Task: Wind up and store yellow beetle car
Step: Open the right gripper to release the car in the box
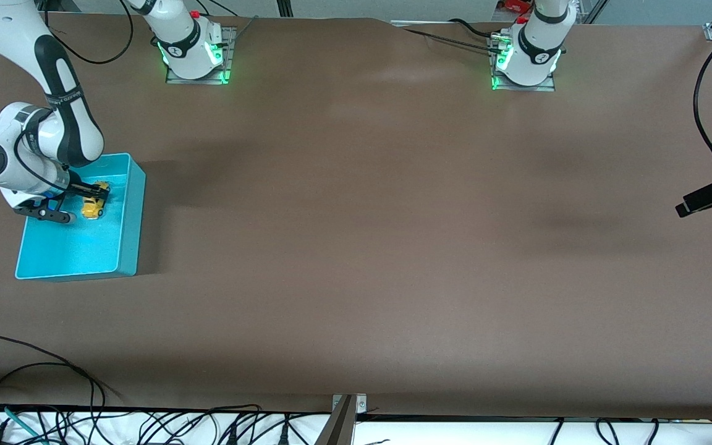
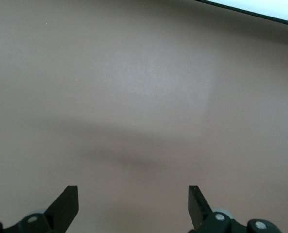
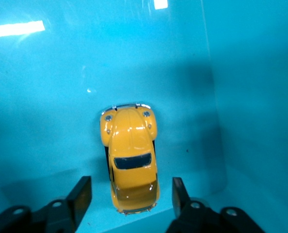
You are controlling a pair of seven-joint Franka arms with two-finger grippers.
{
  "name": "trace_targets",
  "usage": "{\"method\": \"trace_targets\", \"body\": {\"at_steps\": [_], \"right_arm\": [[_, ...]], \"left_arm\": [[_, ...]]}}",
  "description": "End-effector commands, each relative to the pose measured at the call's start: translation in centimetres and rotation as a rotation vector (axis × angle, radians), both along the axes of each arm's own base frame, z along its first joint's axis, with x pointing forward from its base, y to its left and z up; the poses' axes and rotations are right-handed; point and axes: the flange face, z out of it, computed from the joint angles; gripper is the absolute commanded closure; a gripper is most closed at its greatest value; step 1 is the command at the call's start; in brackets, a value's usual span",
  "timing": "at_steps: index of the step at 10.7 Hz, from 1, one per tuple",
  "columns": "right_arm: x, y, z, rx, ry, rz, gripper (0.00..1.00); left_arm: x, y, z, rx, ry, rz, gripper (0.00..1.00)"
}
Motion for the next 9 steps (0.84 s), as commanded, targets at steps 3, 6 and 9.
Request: {"method": "trace_targets", "body": {"at_steps": [3, 6, 9], "right_arm": [[3.6, -0.1, 14.1, 0.053, 0.133, -0.034, 0.00], [6.2, 0.1, 24.3, 0.049, 0.142, -0.057, 0.00], [7.0, 1.1, 30.7, 0.083, 0.104, -0.036, 0.00]], "left_arm": [[0.1, 0.1, 0.3, -0.023, -0.007, -0.018, 0.00], [0.1, 0.1, 0.3, -0.023, -0.007, -0.018, 0.00], [0.1, 0.1, 0.3, -0.023, -0.008, -0.018, 0.00]]}}
